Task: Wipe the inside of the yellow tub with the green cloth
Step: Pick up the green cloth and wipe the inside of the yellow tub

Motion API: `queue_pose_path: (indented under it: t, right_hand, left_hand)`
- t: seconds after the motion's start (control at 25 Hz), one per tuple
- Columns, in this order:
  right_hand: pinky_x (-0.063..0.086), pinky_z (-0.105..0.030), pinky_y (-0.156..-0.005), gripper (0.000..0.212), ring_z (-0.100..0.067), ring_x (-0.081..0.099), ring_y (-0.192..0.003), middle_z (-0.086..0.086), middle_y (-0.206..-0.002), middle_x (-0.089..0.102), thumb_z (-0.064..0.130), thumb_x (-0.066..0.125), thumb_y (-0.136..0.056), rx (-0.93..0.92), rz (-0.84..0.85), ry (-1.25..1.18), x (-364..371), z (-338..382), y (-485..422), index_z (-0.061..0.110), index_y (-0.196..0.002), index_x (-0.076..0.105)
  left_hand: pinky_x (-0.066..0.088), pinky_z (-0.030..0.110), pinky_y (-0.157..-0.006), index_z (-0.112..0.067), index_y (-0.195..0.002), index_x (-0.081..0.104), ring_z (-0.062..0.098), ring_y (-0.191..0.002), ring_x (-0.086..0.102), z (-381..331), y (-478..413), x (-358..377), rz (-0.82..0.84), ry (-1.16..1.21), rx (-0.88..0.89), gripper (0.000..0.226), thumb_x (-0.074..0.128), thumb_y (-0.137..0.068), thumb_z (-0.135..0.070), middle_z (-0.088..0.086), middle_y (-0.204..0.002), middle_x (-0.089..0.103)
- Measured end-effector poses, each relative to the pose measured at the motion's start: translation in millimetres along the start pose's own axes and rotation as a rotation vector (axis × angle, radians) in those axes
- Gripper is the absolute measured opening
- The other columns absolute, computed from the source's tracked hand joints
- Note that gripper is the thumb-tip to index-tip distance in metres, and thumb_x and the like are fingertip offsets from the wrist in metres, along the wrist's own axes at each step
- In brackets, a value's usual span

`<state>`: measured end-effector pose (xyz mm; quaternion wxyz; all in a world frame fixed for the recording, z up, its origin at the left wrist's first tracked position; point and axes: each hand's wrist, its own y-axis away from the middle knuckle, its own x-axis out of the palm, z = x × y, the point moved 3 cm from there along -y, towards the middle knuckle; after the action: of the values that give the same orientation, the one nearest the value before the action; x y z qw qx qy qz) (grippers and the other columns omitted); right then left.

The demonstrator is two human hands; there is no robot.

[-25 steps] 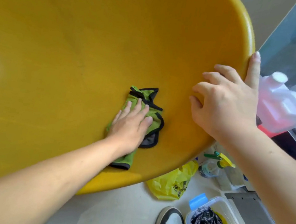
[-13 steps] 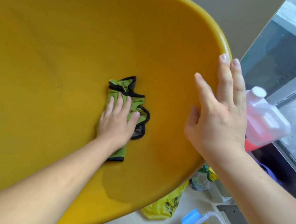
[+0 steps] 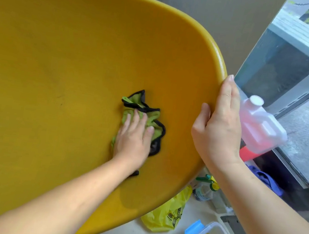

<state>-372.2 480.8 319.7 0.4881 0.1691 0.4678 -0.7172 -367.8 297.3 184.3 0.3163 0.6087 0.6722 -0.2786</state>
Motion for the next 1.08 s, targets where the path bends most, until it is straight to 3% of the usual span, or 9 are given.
queue_pose_path:
  t: [0.12, 0.28, 0.48, 0.6, 0.68, 0.76, 0.84, 0.96, 1.08]
  right_hand:
    - [0.013, -0.005, -0.113, 0.064, -0.026, 0.03, -0.152, -0.016, -0.165, 0.031, 0.013, 0.046, -0.103, -0.005, -0.052, -0.076, 1, -2, -4, 0.001, -0.161, 0.022]
    - [0.008, 0.003, -0.108, 0.065, -0.021, 0.027, -0.152, -0.012, -0.166, 0.028, 0.015, 0.045, -0.104, 0.002, 0.007, -0.108, 2, -5, -7, 0.005, -0.163, 0.018]
    - [0.008, 0.003, -0.105, 0.068, -0.002, 0.019, -0.15, 0.003, -0.17, 0.018, 0.022, 0.045, -0.107, 0.082, 0.138, -0.182, -4, -6, 4, 0.019, -0.165, 0.011]
    - [0.02, 0.006, -0.102, 0.061, 0.006, 0.029, -0.135, 0.003, -0.162, 0.034, 0.025, 0.05, -0.105, 0.115, 0.102, -0.231, -12, -4, 2, 0.023, -0.161, 0.026]
    - [0.044, -0.021, -0.107, 0.051, -0.004, 0.048, -0.126, 0.003, -0.147, 0.051, 0.034, 0.054, -0.103, 0.169, 0.031, -0.265, -18, 1, -15, 0.026, -0.151, 0.04]
    - [0.048, -0.04, -0.107, 0.051, -0.016, 0.057, -0.126, 0.003, -0.143, 0.057, 0.043, 0.049, -0.103, 0.228, 0.056, -0.244, -17, 4, -29, 0.026, -0.15, 0.041]
    - [0.046, -0.036, -0.101, 0.048, -0.019, 0.059, -0.123, 0.004, -0.136, 0.063, 0.042, 0.045, -0.105, 0.228, 0.098, -0.225, -13, 5, -31, 0.026, -0.15, 0.042]
    - [0.043, -0.031, -0.091, 0.04, -0.017, 0.06, -0.115, 0.008, -0.128, 0.066, 0.038, 0.045, -0.106, 0.213, 0.082, -0.214, -12, 2, -27, 0.029, -0.145, 0.047]
    - [0.049, -0.039, -0.096, 0.041, -0.018, 0.061, -0.114, 0.008, -0.131, 0.064, 0.042, 0.043, -0.107, 0.231, 0.097, -0.236, -11, 4, -34, 0.032, -0.146, 0.044]
  left_hand:
    - [0.012, 0.03, -0.127, -0.03, -0.157, 0.032, 0.013, -0.158, 0.009, -46, 61, 1, 0.088, 0.256, 0.351, 0.063, 0.024, -0.102, -0.061, -0.011, -0.164, 0.014]
    - [0.009, 0.027, -0.127, -0.03, -0.159, 0.023, 0.018, -0.158, 0.007, -38, 61, -3, 0.217, 0.143, 0.643, 0.067, 0.029, -0.101, -0.062, -0.003, -0.168, 0.012]
    - [0.003, 0.052, -0.127, -0.046, -0.16, 0.01, 0.017, -0.157, -0.011, 33, 45, -9, 0.213, -0.27, 0.006, 0.068, 0.018, -0.097, -0.072, -0.012, -0.17, -0.013]
    - [0.006, 0.056, -0.123, -0.05, -0.158, 0.01, 0.024, -0.157, -0.005, 24, 68, -10, 0.199, -0.255, -0.154, 0.06, 0.017, -0.101, -0.065, -0.014, -0.171, -0.009]
    - [0.007, 0.053, -0.123, -0.046, -0.158, 0.019, 0.019, -0.157, 0.0, 0, 71, -10, 0.11, -0.126, -0.064, 0.058, 0.017, -0.102, -0.061, -0.021, -0.168, 0.0]
    - [0.007, 0.045, -0.125, -0.045, -0.157, 0.022, 0.011, -0.157, -0.001, -40, 71, -8, 0.071, 0.056, 0.155, 0.057, 0.019, -0.103, -0.058, -0.026, -0.163, 0.004]
    - [0.006, 0.038, -0.123, -0.041, -0.159, 0.018, 0.011, -0.158, -0.005, -81, 55, -3, 0.064, 0.194, 0.364, 0.058, 0.024, -0.103, -0.05, -0.02, -0.168, 0.006]
    - [0.009, 0.045, -0.125, -0.027, -0.162, 0.013, 0.03, -0.159, -0.001, -109, -25, -13, -0.079, 0.151, 0.544, 0.062, 0.028, -0.104, -0.042, 0.003, -0.171, 0.012]
    - [0.014, 0.054, -0.126, -0.022, -0.162, 0.011, 0.039, -0.157, 0.001, -77, -122, -33, -0.239, 0.009, 0.386, 0.064, 0.026, -0.103, -0.043, 0.01, -0.171, 0.009]
